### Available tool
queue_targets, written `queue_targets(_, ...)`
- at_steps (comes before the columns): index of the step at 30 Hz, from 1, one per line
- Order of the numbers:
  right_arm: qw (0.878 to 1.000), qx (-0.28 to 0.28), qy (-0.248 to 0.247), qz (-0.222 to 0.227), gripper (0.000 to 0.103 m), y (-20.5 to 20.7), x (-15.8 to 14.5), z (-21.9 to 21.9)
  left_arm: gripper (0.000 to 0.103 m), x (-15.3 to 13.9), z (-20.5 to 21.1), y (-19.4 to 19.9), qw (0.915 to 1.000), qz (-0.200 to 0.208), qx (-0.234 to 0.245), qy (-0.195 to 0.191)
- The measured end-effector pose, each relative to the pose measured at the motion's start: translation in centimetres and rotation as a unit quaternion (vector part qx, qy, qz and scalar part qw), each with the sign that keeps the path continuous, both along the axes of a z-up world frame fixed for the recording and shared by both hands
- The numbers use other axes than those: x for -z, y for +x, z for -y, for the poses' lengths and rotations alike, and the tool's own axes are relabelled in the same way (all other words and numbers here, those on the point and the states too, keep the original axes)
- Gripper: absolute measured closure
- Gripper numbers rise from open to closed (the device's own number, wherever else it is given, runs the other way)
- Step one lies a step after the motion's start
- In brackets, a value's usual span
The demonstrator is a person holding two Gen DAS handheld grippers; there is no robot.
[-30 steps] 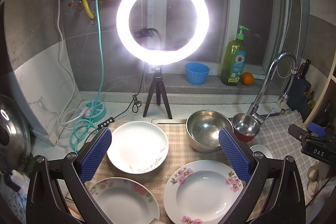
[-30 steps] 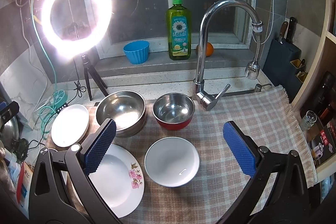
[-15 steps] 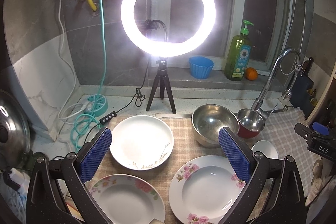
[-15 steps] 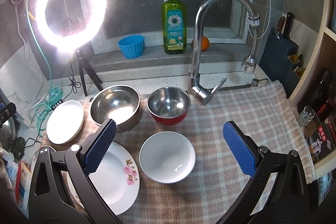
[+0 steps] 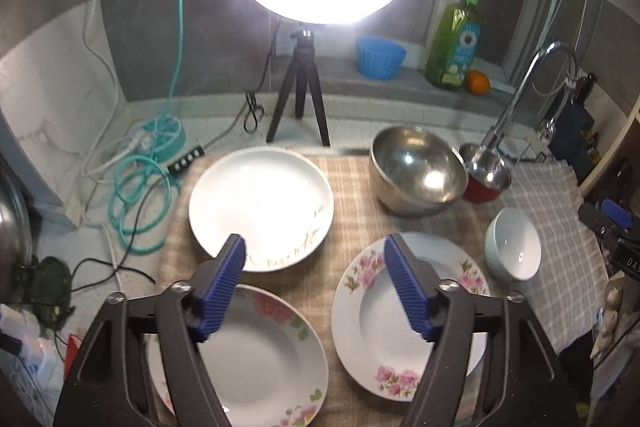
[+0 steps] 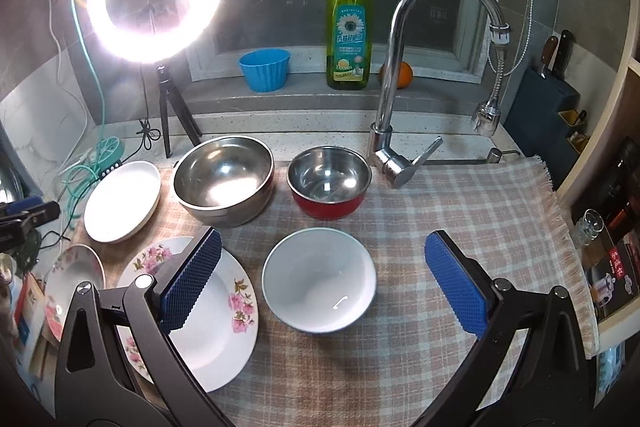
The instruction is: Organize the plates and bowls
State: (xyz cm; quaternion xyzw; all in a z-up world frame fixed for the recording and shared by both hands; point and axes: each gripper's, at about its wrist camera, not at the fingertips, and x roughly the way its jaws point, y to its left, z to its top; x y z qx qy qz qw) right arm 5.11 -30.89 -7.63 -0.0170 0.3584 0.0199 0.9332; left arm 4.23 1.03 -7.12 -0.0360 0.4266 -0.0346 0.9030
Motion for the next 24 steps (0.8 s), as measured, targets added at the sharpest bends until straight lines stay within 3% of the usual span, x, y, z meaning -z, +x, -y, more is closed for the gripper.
queue_targets(4,1.000,-0.006,0.012,-0.026,0.001,-0.3,1.2,0.1,0.050,2.5,-0.3,0.4,0.9985,-0.045,0.018,-0.026)
queue_targets(10,0.995,-0.014,0.033,-0.097,0.019,-1.2,4.0,0.1,0.066,5.0,0.0,1.3,0.9922,-0.098,0.048,-0.059)
queue_targets(13,0.989,-0.019,0.051,-0.134,0.036,-1.8,5.8,0.0,0.073,5.9,0.1,2.1,0.9884,-0.117,0.061,-0.076)
queue_targets(14,0.987,-0.022,0.058,-0.146,0.042,-2.0,6.4,-0.1,0.074,6.2,0.2,2.4,0.9870,-0.123,0.065,-0.080)
queue_targets(18,0.977,-0.027,0.107,-0.184,0.047,-2.3,8.9,0.1,0.079,7.7,0.5,3.3,0.9809,-0.152,0.077,-0.095)
queue_targets(20,0.972,-0.024,0.122,-0.199,0.056,-2.2,10.0,0.1,0.079,8.2,0.6,3.7,0.9793,-0.161,0.079,-0.094)
queue_targets(24,0.960,-0.017,0.168,-0.224,0.057,-1.6,11.9,0.6,0.080,9.0,0.7,4.4,0.9768,-0.173,0.084,-0.094)
